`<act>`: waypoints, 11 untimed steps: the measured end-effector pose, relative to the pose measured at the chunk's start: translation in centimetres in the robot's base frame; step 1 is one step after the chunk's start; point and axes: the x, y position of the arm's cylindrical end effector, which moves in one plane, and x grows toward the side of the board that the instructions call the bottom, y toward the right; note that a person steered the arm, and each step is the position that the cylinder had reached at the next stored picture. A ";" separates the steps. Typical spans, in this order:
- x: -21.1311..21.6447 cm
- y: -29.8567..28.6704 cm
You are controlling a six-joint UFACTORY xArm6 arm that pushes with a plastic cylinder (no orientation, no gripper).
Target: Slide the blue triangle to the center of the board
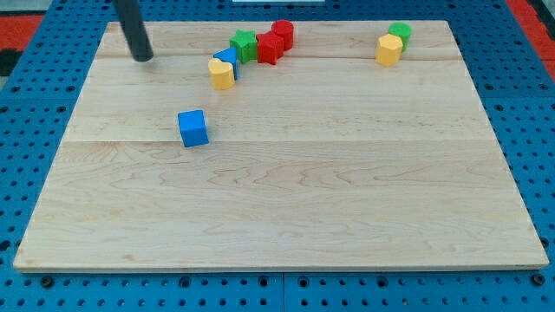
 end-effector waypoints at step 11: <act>8.8 25.3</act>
